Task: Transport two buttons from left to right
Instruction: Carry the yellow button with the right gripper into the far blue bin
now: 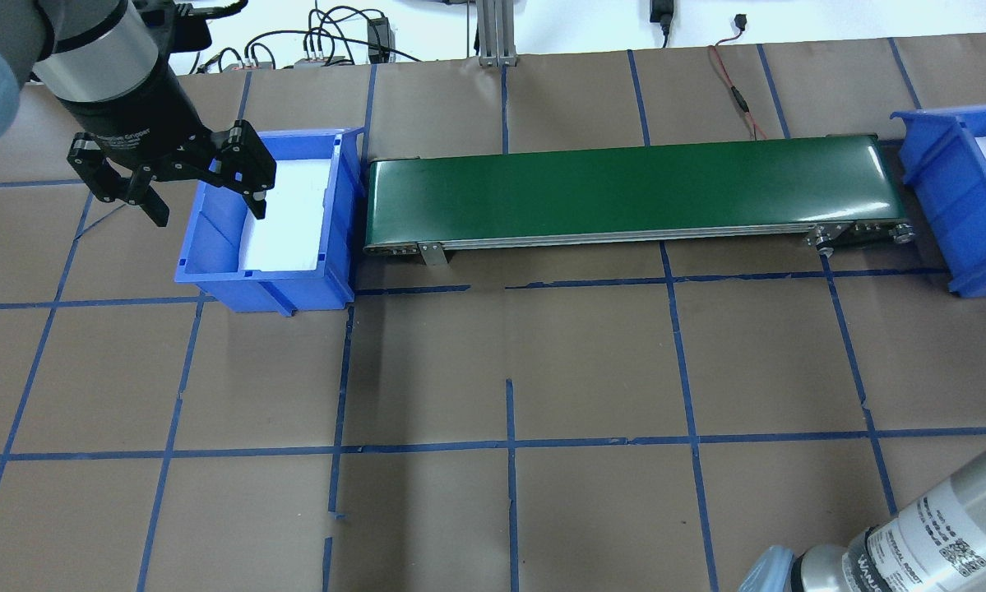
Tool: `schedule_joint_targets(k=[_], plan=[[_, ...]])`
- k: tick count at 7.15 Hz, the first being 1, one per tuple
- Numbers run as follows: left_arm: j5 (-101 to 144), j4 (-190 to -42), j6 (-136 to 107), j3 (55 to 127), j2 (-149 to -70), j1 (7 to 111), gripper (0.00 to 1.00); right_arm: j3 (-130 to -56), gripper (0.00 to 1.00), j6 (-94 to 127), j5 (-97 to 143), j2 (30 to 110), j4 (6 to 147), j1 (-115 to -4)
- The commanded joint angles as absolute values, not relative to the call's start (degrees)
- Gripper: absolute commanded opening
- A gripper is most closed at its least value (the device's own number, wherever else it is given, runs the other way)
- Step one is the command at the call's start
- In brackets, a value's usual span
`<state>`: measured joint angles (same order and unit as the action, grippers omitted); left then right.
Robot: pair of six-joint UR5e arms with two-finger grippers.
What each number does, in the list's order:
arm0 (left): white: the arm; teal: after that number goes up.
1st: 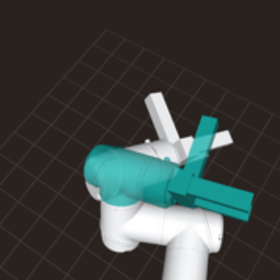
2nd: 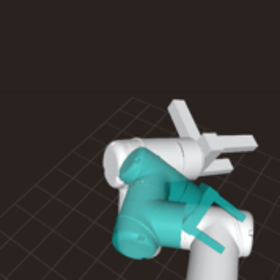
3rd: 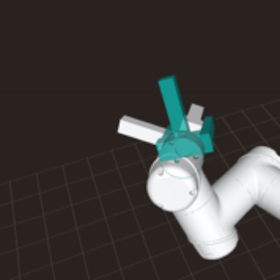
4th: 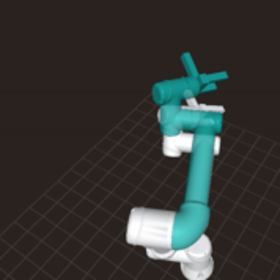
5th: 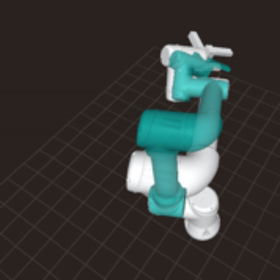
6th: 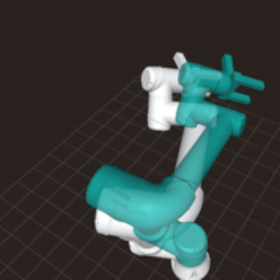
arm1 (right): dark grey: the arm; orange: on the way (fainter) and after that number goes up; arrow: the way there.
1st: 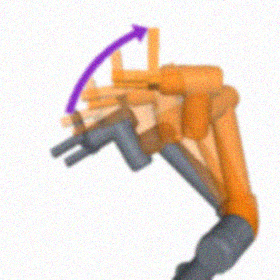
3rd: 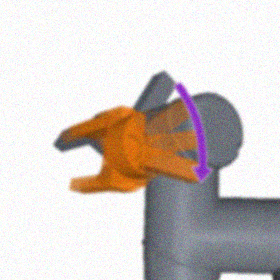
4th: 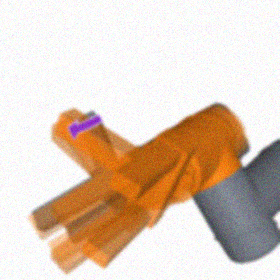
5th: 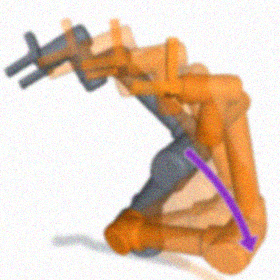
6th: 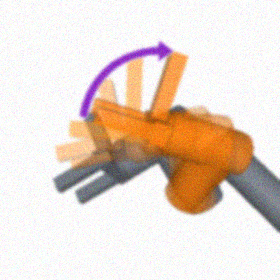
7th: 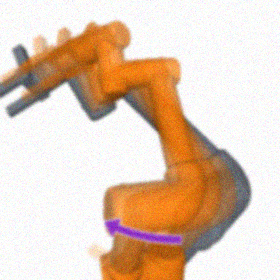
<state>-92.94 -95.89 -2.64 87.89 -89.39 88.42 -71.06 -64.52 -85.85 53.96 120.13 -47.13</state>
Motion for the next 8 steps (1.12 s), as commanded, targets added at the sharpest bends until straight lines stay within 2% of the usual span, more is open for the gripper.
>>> schedule_joint_targets(k=[1,4,5,6,7,8], plan=[[-92.81,-95.89,-2.64,87.89,-89.38,88.42,1.00,-70.75,0.09,-65.04,-82.53,51.77,120.32,-47.28],[-92.99,-95.71,-2.28,87.72,-89.30,88.42,1.00,-71.98,0.12,-68.55,-82.18,50.37,120.67,-48.51],[-93.08,-95.71,-2.20,87.71,-89.30,88.42,1.00,-72.07,0.31,-72.38,-82.18,49.58,121.89,-48.60],[-92.99,-95.71,-2.20,87.63,-89.30,88.42,1.00,-71.98,0.76,-79.38,-80.35,49.57,122.60,-48.60],[-92.90,-95.71,-2.20,87.71,-89.30,88.42,1.00,-71.63,1.00,-84.59,-78.77,49.74,122.78,-48.60],[-92.64,-95.71,-2.28,87.71,-89.30,88.42,1.00,-71.02,1.00,-85.42,-77.53,50.36,122.78,-48.60]])
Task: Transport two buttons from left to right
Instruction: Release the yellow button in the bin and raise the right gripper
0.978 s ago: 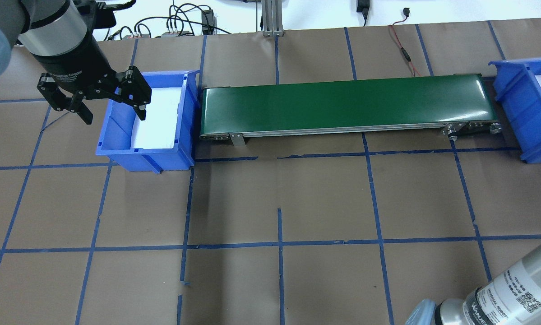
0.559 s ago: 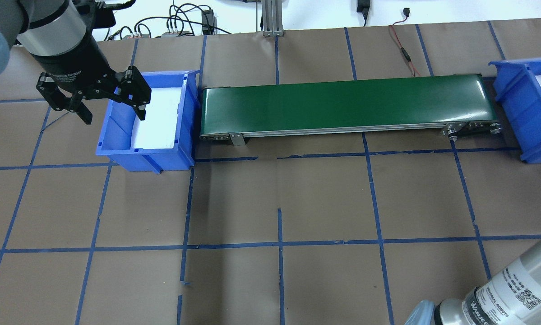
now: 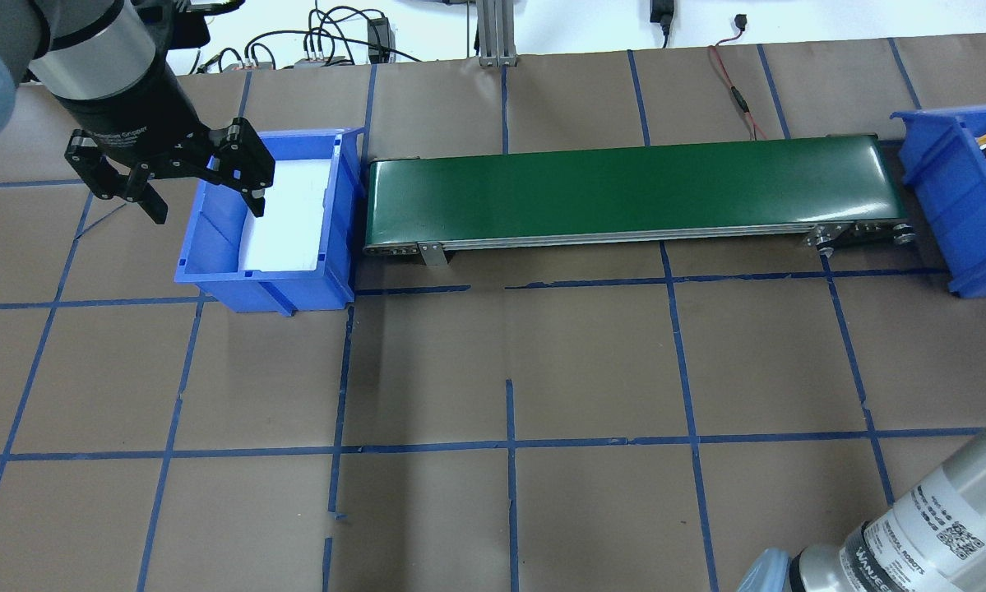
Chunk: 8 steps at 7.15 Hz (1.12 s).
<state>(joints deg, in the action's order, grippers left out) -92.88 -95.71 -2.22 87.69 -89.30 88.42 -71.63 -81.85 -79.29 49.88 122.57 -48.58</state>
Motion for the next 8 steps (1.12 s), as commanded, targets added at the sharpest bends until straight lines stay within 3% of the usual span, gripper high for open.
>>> schedule_joint_targets(k=[1,7,8], plan=[[-92.55,-95.71,-2.29,87.71,-89.30,88.42,1.00,-70.75,1.00,-85.17,-77.61,52.71,122.35,-48.78],[-92.99,-95.71,-1.93,87.80,-89.21,88.24,1.00,-81.28,1.00,-71.33,-84.02,86.61,86.04,-56.07],[-92.81,-95.71,-1.93,87.72,-88.95,88.33,1.00,-81.99,1.00,-65.97,-83.50,89.10,82.39,-57.81]])
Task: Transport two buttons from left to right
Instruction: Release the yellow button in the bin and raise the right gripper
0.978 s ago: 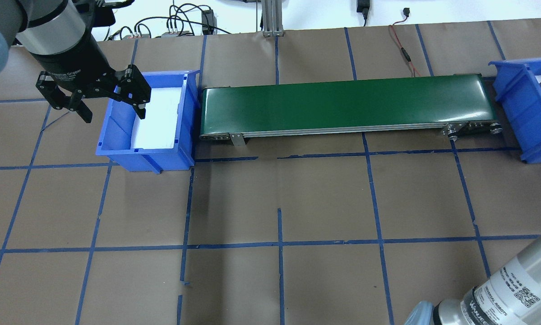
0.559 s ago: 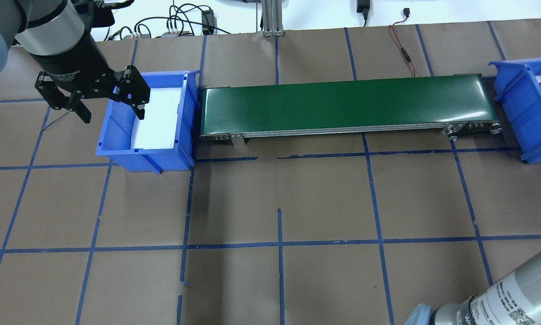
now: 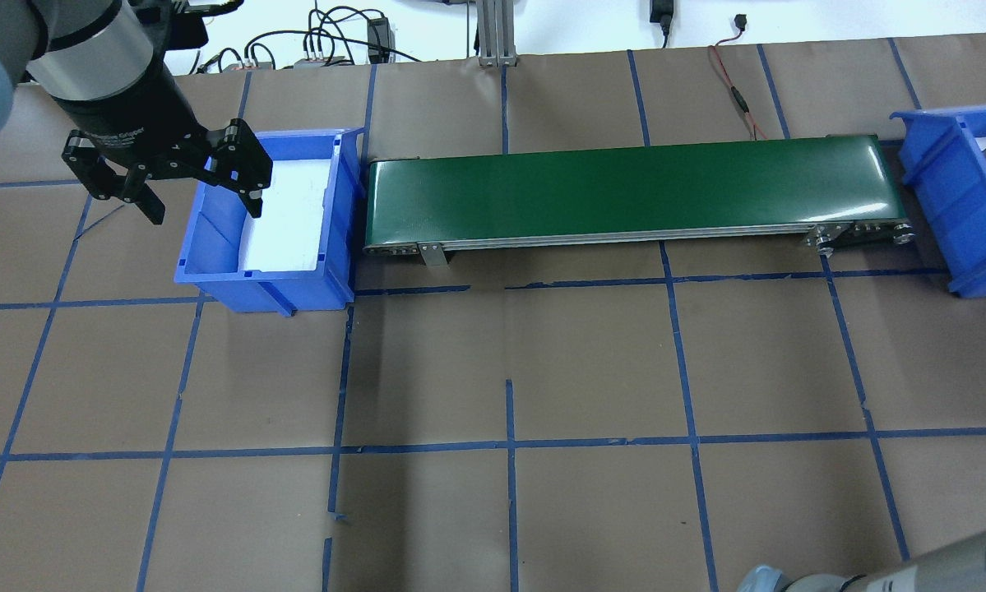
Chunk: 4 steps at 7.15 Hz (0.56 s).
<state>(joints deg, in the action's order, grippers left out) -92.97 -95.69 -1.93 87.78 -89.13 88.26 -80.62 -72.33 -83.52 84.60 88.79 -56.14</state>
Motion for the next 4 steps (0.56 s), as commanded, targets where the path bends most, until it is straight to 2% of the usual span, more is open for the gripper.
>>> schedule_joint_targets(k=[1,4], plan=[[-93.07,-95.71,-2.19,87.63,-88.77,88.42,1.00,-82.35,1.00,-60.52,-84.19,91.21,79.57,-61.75],[-92.90,-95.71,-2.20,87.71,-88.77,88.42,1.00,-83.23,1.00,-45.94,-83.06,93.16,78.05,-70.47]])
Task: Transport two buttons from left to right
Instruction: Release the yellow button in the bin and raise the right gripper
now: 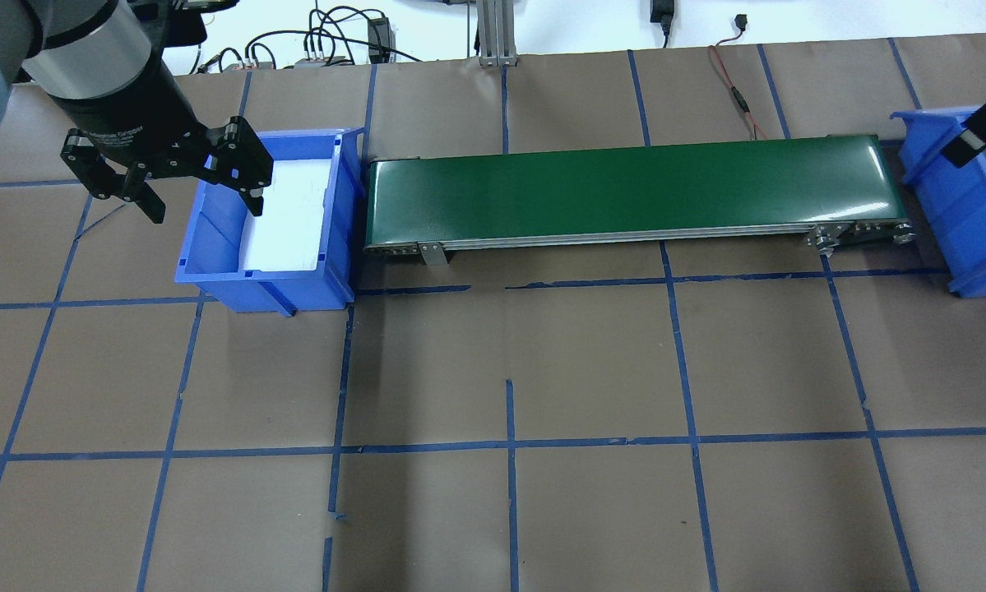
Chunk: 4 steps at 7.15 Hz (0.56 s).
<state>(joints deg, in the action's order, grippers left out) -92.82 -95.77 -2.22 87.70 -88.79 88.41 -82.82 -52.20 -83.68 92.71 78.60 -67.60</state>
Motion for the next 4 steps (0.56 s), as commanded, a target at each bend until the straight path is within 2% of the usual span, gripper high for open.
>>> schedule_joint_targets(k=[1,4], plan=[[-92.64,-95.71,-2.02,87.71,-88.77,88.33,1.00,-83.41,1.00,-39.35,-83.23,93.25,78.22,-74.75],[-92.55,-95.71,-2.37,87.71,-88.77,88.33,1.00,-83.32,1.00,-12.47,-89.43,90.28,81.98,-93.73]])
